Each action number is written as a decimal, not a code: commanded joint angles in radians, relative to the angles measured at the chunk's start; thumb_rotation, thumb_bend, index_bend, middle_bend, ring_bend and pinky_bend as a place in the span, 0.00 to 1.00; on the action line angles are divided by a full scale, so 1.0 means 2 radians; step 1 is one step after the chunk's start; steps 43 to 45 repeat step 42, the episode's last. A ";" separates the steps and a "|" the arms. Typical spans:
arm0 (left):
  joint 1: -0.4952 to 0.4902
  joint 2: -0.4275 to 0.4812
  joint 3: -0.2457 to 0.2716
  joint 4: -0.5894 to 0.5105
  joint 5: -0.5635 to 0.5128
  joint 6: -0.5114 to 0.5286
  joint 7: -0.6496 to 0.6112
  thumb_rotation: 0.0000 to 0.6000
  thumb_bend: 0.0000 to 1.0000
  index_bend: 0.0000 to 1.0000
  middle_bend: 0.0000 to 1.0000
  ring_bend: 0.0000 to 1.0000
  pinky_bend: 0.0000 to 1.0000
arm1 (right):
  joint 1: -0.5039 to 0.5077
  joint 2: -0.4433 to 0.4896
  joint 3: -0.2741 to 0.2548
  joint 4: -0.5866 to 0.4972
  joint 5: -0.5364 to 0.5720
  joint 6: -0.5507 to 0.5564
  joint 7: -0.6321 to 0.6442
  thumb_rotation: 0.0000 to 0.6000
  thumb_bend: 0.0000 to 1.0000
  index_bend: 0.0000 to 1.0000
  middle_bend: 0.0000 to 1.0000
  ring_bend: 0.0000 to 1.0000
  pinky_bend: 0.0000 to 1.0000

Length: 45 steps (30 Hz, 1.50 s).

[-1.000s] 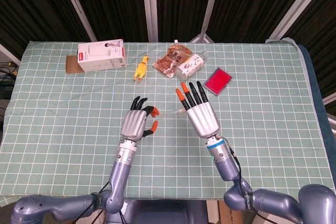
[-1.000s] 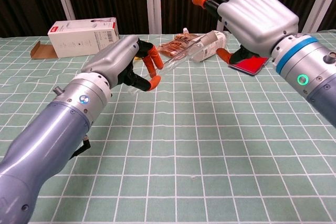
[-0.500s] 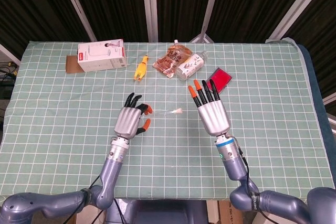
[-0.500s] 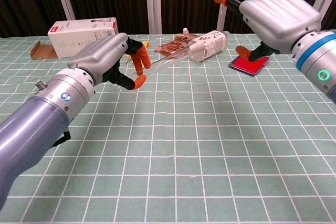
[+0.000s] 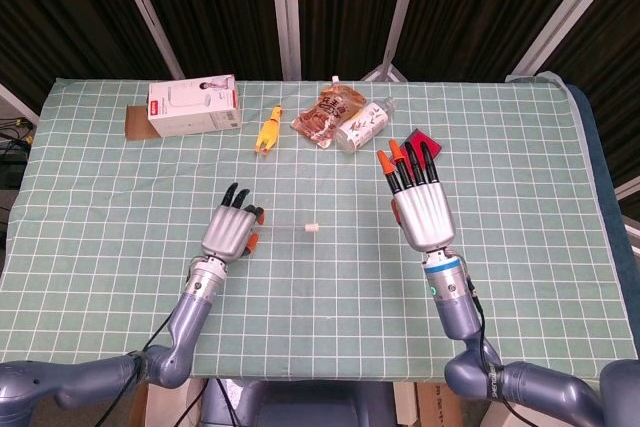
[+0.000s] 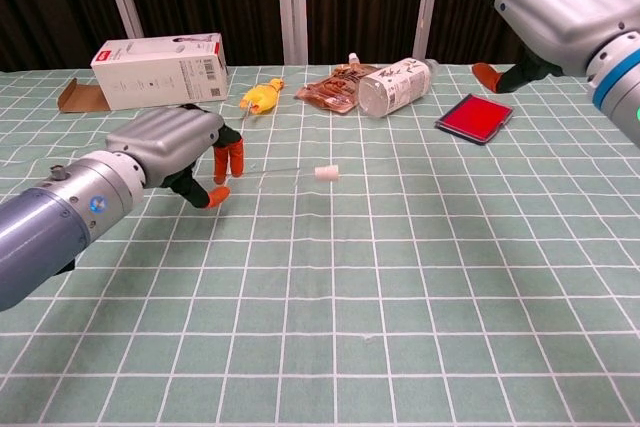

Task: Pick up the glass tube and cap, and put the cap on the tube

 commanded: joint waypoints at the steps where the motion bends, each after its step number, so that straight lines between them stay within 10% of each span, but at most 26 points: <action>1: -0.004 -0.002 0.007 0.008 -0.008 -0.007 0.010 1.00 0.61 0.50 0.53 0.13 0.00 | -0.001 0.003 0.001 -0.004 0.001 0.002 0.001 1.00 0.43 0.00 0.00 0.00 0.00; 14: 0.000 -0.005 0.013 -0.001 -0.028 0.005 0.041 1.00 0.47 0.37 0.35 0.11 0.00 | -0.011 0.020 -0.003 -0.024 0.000 0.009 0.008 1.00 0.43 0.00 0.00 0.00 0.00; 26: 0.039 0.053 0.013 -0.115 -0.029 0.072 0.040 1.00 0.28 0.20 0.15 0.01 0.00 | -0.061 0.073 -0.029 -0.098 0.011 0.035 0.023 1.00 0.42 0.00 0.00 0.00 0.00; 45: 0.216 0.287 0.150 -0.199 0.205 0.266 -0.186 1.00 0.19 0.11 0.08 0.00 0.00 | -0.208 0.228 -0.127 -0.176 0.001 0.080 0.207 1.00 0.38 0.00 0.00 0.00 0.00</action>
